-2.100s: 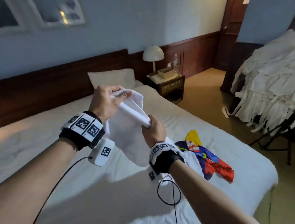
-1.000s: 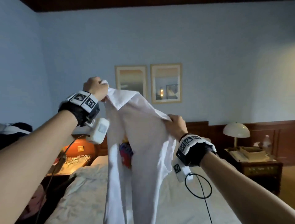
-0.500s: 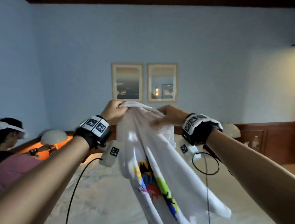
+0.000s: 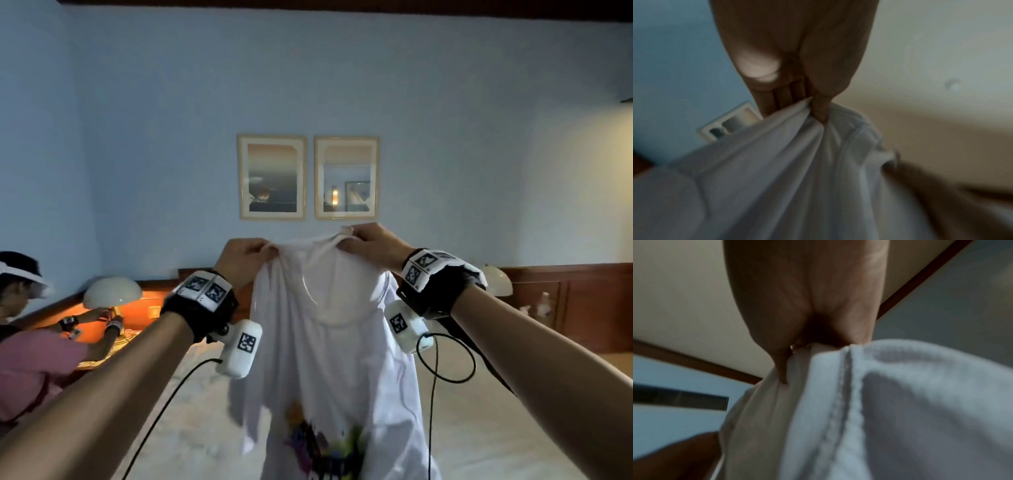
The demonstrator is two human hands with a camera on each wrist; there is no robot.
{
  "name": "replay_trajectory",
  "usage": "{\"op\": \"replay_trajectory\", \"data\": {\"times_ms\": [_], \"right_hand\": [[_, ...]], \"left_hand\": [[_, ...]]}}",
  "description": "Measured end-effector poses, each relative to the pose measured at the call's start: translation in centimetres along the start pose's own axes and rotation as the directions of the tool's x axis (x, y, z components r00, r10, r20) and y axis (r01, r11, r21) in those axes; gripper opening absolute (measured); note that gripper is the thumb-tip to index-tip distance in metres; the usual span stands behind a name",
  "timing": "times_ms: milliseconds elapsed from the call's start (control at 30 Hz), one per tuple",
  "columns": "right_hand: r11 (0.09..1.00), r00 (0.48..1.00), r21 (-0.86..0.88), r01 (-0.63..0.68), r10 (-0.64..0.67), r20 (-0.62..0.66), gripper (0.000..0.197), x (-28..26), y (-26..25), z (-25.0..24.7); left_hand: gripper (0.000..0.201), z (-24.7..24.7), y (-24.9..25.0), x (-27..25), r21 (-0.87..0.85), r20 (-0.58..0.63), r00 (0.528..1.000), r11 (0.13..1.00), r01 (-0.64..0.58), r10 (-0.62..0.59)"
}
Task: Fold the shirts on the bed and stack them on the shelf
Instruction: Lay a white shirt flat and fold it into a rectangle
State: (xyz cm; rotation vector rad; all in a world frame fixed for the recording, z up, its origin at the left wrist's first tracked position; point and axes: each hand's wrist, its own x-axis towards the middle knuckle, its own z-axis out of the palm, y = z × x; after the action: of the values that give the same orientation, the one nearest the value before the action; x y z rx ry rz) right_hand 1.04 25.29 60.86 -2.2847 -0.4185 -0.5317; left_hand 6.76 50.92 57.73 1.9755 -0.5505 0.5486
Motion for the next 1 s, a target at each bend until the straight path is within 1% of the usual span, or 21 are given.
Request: {"op": "replay_trajectory", "data": {"times_ms": [67,100,133,167,233,267,300,367,433,467,500,533,567,633,667,733,767,833,867,933,1000], "right_hand": [[0.977,0.998,-0.215,0.014,0.000,0.066,0.019,-0.1,1.6,-0.3],[0.959,0.997,-0.283,0.009,0.014,0.079,0.014,-0.4,2.5,-0.5],[0.934,0.996,-0.358,-0.004,0.033,0.077,0.006,-0.8,3.4,-0.7],[0.900,0.996,-0.436,-0.020,0.054,0.065,0.003,-1.3,4.1,-0.8],[0.837,0.993,-0.540,-0.090,0.116,0.014,0.007,-1.9,5.2,-0.8],[0.841,0.989,-0.524,-0.136,0.150,-0.017,0.009,-2.0,5.3,-0.7],[0.874,0.980,-0.445,-0.194,0.193,-0.048,0.010,-1.9,5.4,-0.6],[0.939,0.954,-0.169,-0.300,0.293,-0.067,0.013,-1.4,5.0,-0.5],[0.933,0.931,0.061,-0.355,0.359,-0.065,0.014,-0.6,4.3,-0.3],[0.918,0.920,0.131,-0.374,0.385,-0.072,0.016,-0.2,3.8,-0.2],[0.908,0.911,0.163,-0.387,0.403,-0.083,0.019,0.0,3.3,-0.1],[0.910,0.911,0.146,-0.388,0.403,-0.092,0.024,0.2,2.9,-0.1],[0.922,0.922,0.118,-0.369,0.379,-0.078,0.030,0.2,2.7,-0.2],[0.957,0.964,0.135,-0.258,0.264,-0.033,0.039,0.2,2.4,-0.7],[0.962,0.975,0.174,-0.210,0.219,-0.032,0.037,0.1,2.4,-0.9],[0.950,0.981,0.273,-0.149,0.177,-0.083,0.015,0.2,2.5,-1.4],[0.953,0.982,0.274,-0.126,0.160,-0.104,0.009,0.3,2.6,-1.6],[0.978,0.983,0.190,-0.088,0.116,-0.144,0.014,0.2,2.8,-1.8],[0.982,0.980,0.175,-0.066,0.096,-0.172,0.013,0.2,3.0,-1.9],[0.978,0.966,0.205,-0.041,0.090,-0.240,0.005,0.0,3.3,-2.0],[0.979,0.947,0.204,-0.027,0.091,-0.308,0.004,0.1,3.9,-2.3]], "left_hand": [[0.015,-1.0,-0.5,0.9,-0.218,-0.125,0.986,0.973,0.079,-0.108],[0.014,-1.9,-0.8,1.4,-0.258,-0.178,0.973,0.961,0.097,-0.146],[0.014,-2.9,-0.9,1.9,-0.243,-0.224,0.961,0.964,0.104,-0.160],[0.018,-3.8,-0.7,1.9,-0.187,-0.265,0.952,0.976,0.107,-0.155],[0.023,-5.0,-0.9,1.9,-0.039,-0.302,0.947,0.994,0.101,-0.108],[0.021,-5.3,-1.1,1.9,0.001,-0.285,0.955,0.996,0.087,-0.083],[0.019,-5.4,-1.2,1.7,0.027,-0.267,0.961,0.997,0.079,-0.069],[0.016,-5.5,-1.7,1.6,0.083,-0.247,0.967,0.993,0.078,-0.055],[0.015,-5.6,-2.4,1.8,0.110,-0.270,0.960,0.988,0.107,-0.073],[0.015,-5.7,-2.6,1.8,0.118,-0.289,0.953,0.984,0.130,-0.091],[0.015,-5.8,-2.9,1.9,0.111,-0.301,0.947,0.983,0.147,-0.108],[0.016,-5.9,-3.4,2.1,0.083,-0.308,0.944,0.986,0.146,-0.114],[0.016,-6.0,-3.8,2.3,0.035,-0.308,0.943,0.989,0.141,-0.124],[0.017,-6.2,-4.3,2.5,-0.073,-0.315,0.939,0.990,0.122,-0.139],[0.019,-6.4,-4.5,2.5,-0.110,-0.315,0.938,0.988,0.111,-0.141],[0.021,-6.8,-4.8,2.6,-0.152,-0.295,0.947,0.984,0.089,-0.131],[0.021,-6.9,-4.9,2.6,-0.160,-0.278,0.953,0.984,0.082,-0.125],[0.020,-7.1,-4.7,2.4,-0.166,-0.250,0.960,0.982,0.088,-0.129],[0.019,-7.0,-4.5,2.4,-0.180,-0.231,0.963,0.978,0.100,-0.141],[0.015,-7.0,-4.2,2.2,-0.223,-0.184,0.970,0.968,0.118,-0.160],[0.014,-7.2,-4.2,2.1,-0.234,-0.153,0.976,0.965,0.118,-0.156]]}}
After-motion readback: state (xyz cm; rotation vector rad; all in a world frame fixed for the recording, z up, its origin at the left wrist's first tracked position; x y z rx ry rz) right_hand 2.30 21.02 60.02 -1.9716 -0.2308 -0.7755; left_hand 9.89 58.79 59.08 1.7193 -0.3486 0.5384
